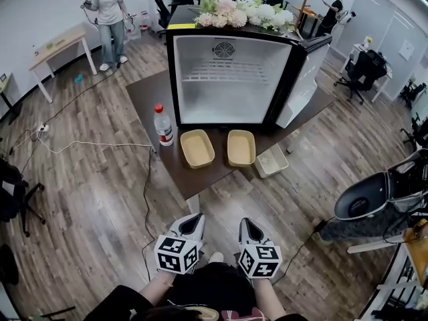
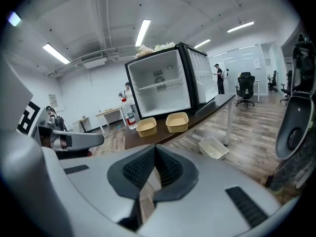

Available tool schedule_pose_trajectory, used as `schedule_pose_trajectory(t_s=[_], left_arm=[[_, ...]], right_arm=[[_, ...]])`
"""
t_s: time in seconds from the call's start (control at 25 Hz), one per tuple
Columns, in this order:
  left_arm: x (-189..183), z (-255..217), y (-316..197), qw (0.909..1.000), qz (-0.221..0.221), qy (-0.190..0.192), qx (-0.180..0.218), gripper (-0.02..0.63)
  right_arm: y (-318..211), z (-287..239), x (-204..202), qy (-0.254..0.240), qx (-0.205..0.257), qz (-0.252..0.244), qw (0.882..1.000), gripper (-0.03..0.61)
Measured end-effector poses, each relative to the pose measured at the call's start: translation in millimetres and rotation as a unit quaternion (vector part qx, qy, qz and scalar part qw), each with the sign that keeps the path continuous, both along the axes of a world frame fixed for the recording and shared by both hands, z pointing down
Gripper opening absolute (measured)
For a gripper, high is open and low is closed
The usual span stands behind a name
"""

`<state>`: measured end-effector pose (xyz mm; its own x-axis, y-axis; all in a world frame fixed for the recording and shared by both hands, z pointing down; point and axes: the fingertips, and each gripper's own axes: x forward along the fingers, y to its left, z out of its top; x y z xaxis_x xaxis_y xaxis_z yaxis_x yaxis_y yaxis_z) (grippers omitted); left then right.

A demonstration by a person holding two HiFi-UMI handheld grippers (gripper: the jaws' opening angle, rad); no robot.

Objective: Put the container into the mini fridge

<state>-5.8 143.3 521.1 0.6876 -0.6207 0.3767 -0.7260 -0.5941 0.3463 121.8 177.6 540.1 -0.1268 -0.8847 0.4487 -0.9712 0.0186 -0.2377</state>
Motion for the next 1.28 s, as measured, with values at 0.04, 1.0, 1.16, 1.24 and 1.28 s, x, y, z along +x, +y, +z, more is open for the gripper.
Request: schedule_pose_trajectory(t_s=[0.04,1.0,1.16,1.24,1.28], left_arm=[[7.5,-1.5,0.2,0.9999,0.006,0.009,0.0,0.008],[48.3,4.6,-23.1,0.9999,-0.005,0.011,0.007,0.008],[53.8,5.3,-42.0,1.0,0.003,0.005,0.008,0.008],[56.9,4.4,-54.4,0.9999,0.009,0.003,0.009,0.008],[58.2,4.2,-60.7,0.9999,0.012,0.002,0.009,0.008]], right_arm=[[-3.5,-1.1,4.1,0.0,0.0,-0.005,1.0,0.008],[-35.1,8.0,34.7,0.025,-0.001,-0.063,0.998,0.008],[-51.0,9.7,41.4,0.025,-0.007,-0.05,0.998,0.008],[-62.2,8.8,44.6,0.023,-0.008,-0.042,0.999,0.008],[-68.1,8.2,45.9,0.023,-0.008,-0.039,0.999,0.008]])
